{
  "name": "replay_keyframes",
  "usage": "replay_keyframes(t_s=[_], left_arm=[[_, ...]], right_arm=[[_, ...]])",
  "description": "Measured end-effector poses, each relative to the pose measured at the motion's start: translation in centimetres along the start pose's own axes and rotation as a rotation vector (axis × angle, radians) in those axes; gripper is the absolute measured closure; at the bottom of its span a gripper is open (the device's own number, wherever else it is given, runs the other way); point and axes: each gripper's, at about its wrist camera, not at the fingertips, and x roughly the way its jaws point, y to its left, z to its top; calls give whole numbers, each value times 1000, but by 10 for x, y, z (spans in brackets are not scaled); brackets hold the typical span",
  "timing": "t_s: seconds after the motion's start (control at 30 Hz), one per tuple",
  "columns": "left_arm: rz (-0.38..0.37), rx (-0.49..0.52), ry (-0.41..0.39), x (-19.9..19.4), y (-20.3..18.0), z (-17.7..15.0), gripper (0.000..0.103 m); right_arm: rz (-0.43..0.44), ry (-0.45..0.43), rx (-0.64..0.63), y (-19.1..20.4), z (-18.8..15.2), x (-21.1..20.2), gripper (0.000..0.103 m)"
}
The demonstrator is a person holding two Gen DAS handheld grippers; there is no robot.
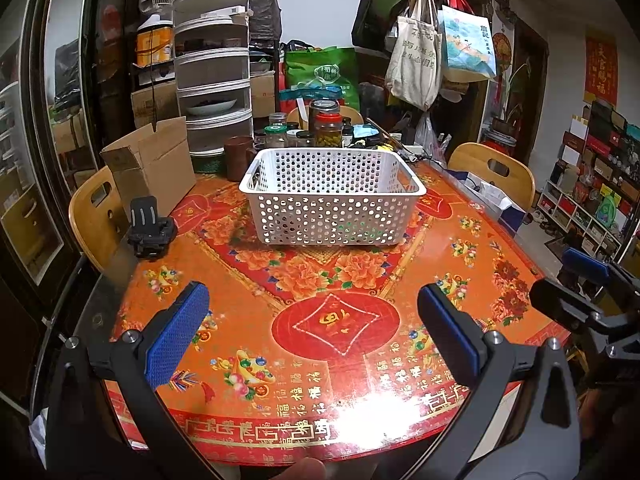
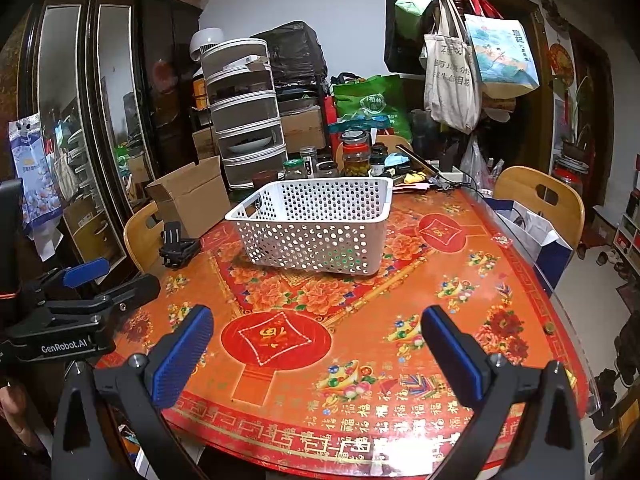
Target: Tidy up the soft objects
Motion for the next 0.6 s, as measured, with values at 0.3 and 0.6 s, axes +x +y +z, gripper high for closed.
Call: replay_keyframes(t_s=[0.3, 0.6], left_arm=[[-5, 0, 5, 1, 1, -1, 0], [-5, 4, 5, 2, -1, -1, 0]], right_arm=[[0, 0, 1, 0, 0, 0, 0], [3, 5, -3, 1, -2, 1, 0]])
